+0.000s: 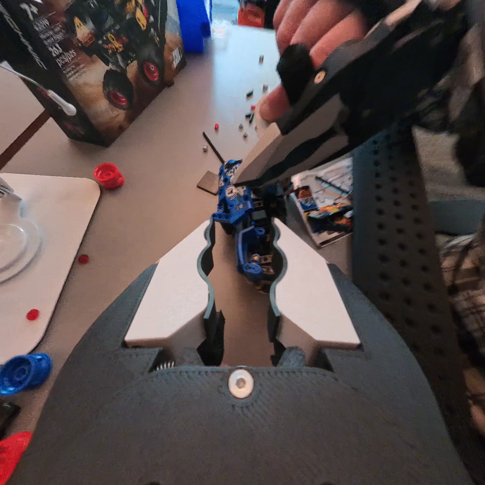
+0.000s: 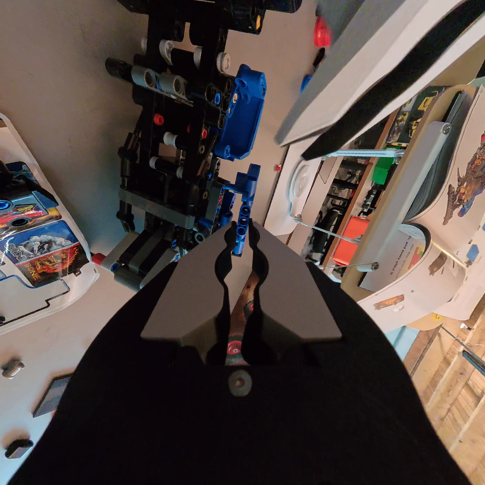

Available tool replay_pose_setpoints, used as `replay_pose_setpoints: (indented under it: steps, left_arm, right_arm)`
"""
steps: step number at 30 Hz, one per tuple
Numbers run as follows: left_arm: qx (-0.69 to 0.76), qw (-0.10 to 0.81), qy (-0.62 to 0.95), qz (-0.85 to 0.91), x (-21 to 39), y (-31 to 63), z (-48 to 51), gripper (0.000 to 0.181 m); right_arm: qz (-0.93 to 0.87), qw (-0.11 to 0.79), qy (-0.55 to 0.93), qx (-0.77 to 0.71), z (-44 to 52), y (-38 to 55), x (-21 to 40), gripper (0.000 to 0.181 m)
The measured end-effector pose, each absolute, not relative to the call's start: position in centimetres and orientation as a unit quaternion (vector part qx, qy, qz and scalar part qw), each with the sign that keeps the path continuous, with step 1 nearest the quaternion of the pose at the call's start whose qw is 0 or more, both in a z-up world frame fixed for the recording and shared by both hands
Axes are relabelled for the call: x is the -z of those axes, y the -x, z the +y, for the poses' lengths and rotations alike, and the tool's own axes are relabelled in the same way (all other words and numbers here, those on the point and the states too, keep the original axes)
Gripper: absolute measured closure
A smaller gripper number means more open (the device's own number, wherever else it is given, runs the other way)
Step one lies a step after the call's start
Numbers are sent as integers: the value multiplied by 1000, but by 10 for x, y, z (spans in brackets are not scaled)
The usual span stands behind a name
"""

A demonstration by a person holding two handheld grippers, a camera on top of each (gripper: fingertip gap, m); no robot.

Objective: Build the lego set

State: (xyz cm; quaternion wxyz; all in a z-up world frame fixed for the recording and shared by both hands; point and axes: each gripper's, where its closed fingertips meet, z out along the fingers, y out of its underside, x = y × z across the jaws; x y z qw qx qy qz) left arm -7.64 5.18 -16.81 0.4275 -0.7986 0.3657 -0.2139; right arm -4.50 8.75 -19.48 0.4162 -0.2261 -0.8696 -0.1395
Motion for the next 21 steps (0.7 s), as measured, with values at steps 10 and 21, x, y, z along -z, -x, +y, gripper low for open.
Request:
replay_pose_setpoints:
  steps: [10,21]
  left_arm:
    - [143,378,804,435,199,63,74,156]
    - [136,374,785,474,201,66,71,166]
  right_arm:
    - [-870,397,249,151,91,45,195,175]
    - [-879,370,248,170,90,48,192,175]
